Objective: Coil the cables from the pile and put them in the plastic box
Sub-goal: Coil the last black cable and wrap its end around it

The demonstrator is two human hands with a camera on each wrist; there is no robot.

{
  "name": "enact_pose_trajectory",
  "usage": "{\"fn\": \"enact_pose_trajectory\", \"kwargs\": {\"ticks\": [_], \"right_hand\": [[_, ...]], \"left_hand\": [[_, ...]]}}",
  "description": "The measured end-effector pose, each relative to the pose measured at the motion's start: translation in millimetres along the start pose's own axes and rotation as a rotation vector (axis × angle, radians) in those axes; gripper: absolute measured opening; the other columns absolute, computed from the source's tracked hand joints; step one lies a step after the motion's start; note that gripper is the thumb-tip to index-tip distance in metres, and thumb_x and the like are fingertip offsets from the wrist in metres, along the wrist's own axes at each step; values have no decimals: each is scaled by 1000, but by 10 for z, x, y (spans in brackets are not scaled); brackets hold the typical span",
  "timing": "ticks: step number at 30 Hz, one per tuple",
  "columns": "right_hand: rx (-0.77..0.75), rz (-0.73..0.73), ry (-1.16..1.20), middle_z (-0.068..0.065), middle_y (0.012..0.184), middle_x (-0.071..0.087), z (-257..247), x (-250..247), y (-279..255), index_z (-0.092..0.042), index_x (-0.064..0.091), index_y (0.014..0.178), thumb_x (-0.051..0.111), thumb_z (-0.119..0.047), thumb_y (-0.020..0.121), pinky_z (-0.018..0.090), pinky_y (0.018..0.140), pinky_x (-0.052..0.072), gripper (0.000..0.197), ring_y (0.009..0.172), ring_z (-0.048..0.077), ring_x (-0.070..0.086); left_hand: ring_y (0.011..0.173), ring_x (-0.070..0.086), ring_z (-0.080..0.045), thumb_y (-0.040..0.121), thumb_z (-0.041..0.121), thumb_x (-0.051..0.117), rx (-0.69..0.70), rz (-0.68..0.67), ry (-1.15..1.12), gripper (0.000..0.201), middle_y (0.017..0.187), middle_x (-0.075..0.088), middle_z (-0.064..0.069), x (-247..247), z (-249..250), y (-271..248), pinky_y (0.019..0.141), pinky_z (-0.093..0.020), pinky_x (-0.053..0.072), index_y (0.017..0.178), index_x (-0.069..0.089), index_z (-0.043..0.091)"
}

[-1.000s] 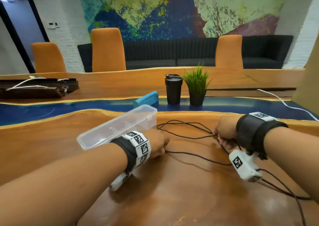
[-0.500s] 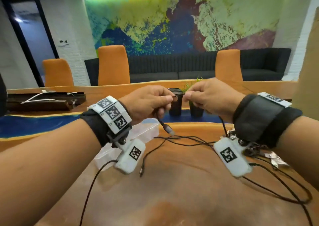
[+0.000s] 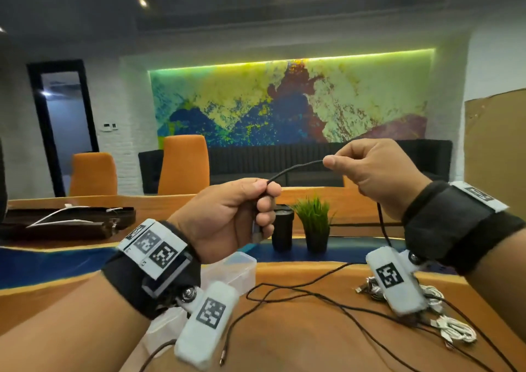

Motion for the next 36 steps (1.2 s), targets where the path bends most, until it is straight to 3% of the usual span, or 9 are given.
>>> {"fn": "enact_pose_trajectory", "kwargs": {"ticks": [9,13,17,21,24,27,31,34,36], "right_hand": [[41,-140,-26,4,70,61,27,170,-192,-11,72,93,55,-19,98,20,51,41,20,55,5,49],[-26,-509,-218,-4,81,63,-25,695,-597,-15,68,107,49,-20,101,13,62,46,21,69,4,54],[-193,-499,-583,-4,86,63,-294,612,-585,-19,68,100,50,-31,100,31,74,49,21,78,12,56],[-281,-332,-640,-2,74,65,-494,276,-426,-19,72,86,63,-35,92,37,68,51,20,70,14,58],[-361,-235,-605,-7,73,65,-586,129,-374,-21,74,85,67,-35,89,38,69,52,15,70,10,59],[-420,-125,-498,-8,72,65,-579,14,-304,-20,72,83,68,-34,87,37,66,53,15,69,11,60],[-311,-1,-262,3,70,64,-224,15,-205,-13,71,82,66,-26,91,36,65,50,17,67,16,58],[-161,-161,-160,14,76,63,120,373,-317,-11,67,84,53,-19,99,44,71,52,23,68,16,58],[-49,-325,-118,8,75,62,205,600,-486,-17,67,93,46,-16,102,27,67,53,23,64,5,55]], "left_hand": [[62,49,-9,98,24,42,212,5,-162,21,76,56,3,224,288,113,57,-20,42,89,60,17],[101,71,-28,106,21,32,306,69,-127,29,116,71,-15,254,320,234,85,-36,55,91,56,13],[115,66,-14,107,14,36,358,181,609,27,122,69,-8,197,278,257,94,-32,53,88,55,14],[79,66,2,105,23,43,326,114,1336,21,86,72,5,175,162,247,71,-28,52,91,57,17],[65,63,-5,106,16,41,219,60,1073,27,73,70,3,164,27,214,61,-16,46,105,63,1],[70,53,-15,105,16,42,120,-46,730,29,93,66,-24,177,-104,166,66,-22,40,105,67,0],[69,58,-18,103,17,40,71,-120,307,23,97,70,-15,292,-116,118,68,-27,47,90,56,8],[80,69,-24,105,19,30,111,-73,40,30,106,71,-21,356,-29,161,70,-29,56,86,52,10],[96,70,-31,106,20,28,163,-33,-62,29,120,67,-26,333,5,225,77,-34,56,88,50,11]]}}
Point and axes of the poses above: each hand's wrist, its own y-axis towards the middle knuckle, its own x-axis out of the palm, z = x × y, the point moved 6 cm from there along y, towards the middle knuckle
